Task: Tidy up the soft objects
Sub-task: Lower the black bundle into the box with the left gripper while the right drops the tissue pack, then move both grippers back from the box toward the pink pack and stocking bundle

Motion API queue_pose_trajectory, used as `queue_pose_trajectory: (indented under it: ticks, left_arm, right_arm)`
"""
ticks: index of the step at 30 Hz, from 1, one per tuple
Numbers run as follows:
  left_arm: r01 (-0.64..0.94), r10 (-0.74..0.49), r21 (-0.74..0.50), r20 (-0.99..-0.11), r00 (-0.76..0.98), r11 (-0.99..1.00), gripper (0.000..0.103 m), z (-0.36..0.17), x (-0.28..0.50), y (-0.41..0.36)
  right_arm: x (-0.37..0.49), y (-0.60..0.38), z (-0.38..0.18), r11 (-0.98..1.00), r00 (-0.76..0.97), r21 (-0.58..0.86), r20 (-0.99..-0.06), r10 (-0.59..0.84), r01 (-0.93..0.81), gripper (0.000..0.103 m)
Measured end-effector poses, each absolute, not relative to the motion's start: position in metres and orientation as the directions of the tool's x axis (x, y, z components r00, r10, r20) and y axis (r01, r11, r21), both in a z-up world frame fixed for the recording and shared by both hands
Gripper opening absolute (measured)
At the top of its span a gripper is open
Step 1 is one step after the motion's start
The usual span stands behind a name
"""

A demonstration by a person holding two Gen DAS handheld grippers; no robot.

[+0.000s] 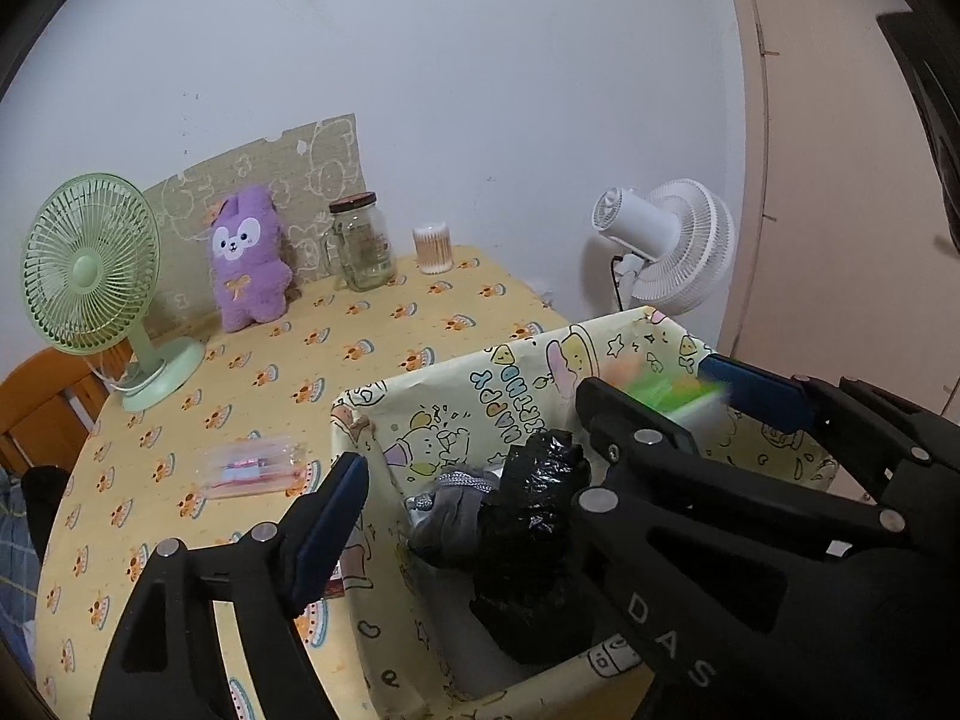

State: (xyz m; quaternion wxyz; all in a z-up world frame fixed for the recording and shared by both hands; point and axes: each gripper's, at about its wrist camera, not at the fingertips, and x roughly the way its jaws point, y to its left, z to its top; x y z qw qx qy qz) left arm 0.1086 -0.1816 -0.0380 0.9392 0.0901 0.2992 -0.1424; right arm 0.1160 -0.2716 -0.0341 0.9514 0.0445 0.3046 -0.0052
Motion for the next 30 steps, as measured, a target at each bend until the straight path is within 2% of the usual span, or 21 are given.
queue_pose_trajectory:
  ticks: [2, 4, 17, 30]
  left_arm:
    - [0.322, -0.218, 0.074, -0.595, 0.774, 0.944, 0.084, -0.039, 0.112, -0.181]
    - [0.323, -0.220, 0.072, -0.592, 0.775, 0.944, 0.089, -0.039, 0.112, -0.180]
    - [0.327, -0.237, 0.053, -0.581, 0.779, 0.944, 0.092, -0.035, 0.104, -0.169]
    - [0.307, -0.240, 0.040, -0.529, 0.814, 0.951, 0.093, -0.016, 0.082, -0.138]
  right_arm:
    - [0.118, -0.271, -0.034, 0.996, 0.813, 0.077, -0.582, 0.007, 0.047, 0.086]
    - [0.116, -0.271, -0.034, 0.995, 0.826, 0.079, -0.564, -0.007, 0.062, 0.095]
    - [0.106, -0.260, -0.029, 0.995, 0.823, 0.052, -0.566, -0.046, 0.091, 0.098]
    - [0.085, -0.230, -0.010, 0.997, 0.852, 0.030, -0.522, -0.047, 0.073, 0.098]
